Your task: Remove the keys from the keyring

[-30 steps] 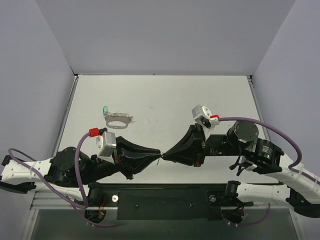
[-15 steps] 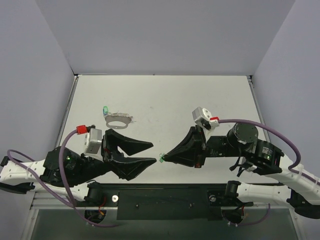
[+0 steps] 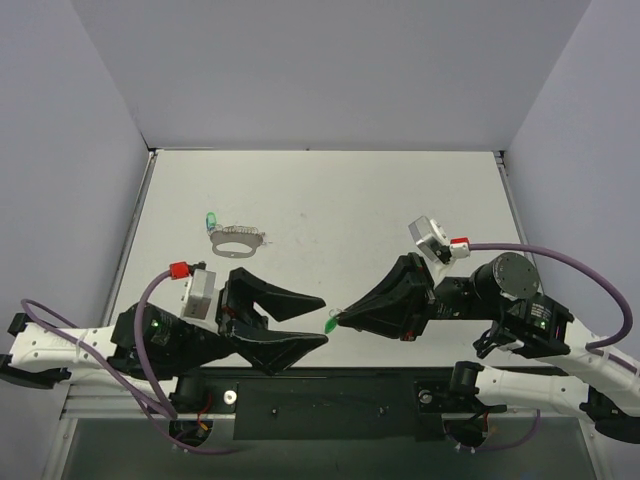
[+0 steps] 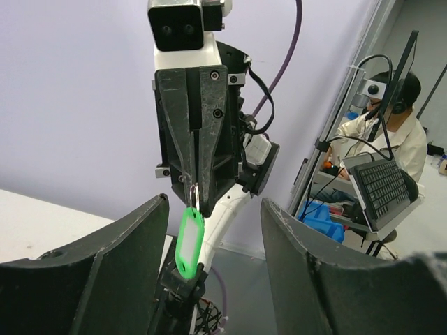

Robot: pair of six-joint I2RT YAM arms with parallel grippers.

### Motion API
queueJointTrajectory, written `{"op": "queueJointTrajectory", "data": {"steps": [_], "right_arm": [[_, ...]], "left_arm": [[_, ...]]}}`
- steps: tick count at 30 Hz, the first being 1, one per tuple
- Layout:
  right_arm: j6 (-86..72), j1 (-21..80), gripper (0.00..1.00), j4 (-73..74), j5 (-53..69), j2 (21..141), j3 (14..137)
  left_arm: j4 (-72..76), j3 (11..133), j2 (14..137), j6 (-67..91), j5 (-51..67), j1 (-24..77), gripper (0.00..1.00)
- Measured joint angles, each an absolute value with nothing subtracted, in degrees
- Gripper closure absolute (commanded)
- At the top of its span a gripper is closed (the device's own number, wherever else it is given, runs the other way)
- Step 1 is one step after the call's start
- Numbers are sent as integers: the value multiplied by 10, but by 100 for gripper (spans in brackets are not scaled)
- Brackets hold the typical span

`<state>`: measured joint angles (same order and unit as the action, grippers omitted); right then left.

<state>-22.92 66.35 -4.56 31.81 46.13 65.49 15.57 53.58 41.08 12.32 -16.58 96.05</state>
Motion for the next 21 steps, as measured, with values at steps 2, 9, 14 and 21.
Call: {"op": "queueJointTrajectory", "data": {"steps": [2,9,14,21], "right_arm": [[-241,663,100,-62,319,460,647],[-269,663,100,-100,319,455,613],[-270,663,100,-104,308,439,593],[-302,591,100,-156,327,439,570]], "left_arm": [[170,535,423,132,-150,950,38],[193,535,456,210,-57,834,40],[227,535,460,267,8,761,41],[260,531,465,345,96,651,42]]}}
